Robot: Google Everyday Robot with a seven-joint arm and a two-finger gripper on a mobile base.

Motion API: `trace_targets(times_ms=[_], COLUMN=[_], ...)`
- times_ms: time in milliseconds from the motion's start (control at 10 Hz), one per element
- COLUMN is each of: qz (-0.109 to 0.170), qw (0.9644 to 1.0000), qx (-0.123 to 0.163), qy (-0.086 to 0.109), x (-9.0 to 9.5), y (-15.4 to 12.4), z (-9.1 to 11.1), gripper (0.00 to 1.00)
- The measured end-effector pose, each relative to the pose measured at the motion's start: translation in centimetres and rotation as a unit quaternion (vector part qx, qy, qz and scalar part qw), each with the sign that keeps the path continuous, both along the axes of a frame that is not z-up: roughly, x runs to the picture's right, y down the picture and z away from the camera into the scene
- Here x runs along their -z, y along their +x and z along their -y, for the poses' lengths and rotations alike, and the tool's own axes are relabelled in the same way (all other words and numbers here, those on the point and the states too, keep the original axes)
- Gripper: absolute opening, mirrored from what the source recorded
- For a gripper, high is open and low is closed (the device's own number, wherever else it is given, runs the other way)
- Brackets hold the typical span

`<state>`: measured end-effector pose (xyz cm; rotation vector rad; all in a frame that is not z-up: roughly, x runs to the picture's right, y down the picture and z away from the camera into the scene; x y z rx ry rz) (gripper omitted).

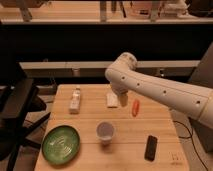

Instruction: Place the bottle in the ceramic bowl

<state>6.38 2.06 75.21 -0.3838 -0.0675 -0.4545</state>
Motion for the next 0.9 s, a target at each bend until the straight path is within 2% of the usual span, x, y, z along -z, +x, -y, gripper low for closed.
trace_targets(times_ms=[100,400,500,900], qz=[0.006,0.015,0.024,0.044], qw=[1.0000,0.9997,0.9994,0.9984], qx=[0.006,0.017,0.026,0.035], qy=[0.000,0.000,0.000,-0.003], x=[-0.3,-0.9,-1.3,-2.0], y=[-1.1,-1.6,-2.8,-4.0], z=[0.1,0.2,0.4,0.7], gripper=[0.80,0.80,0.80,0.80])
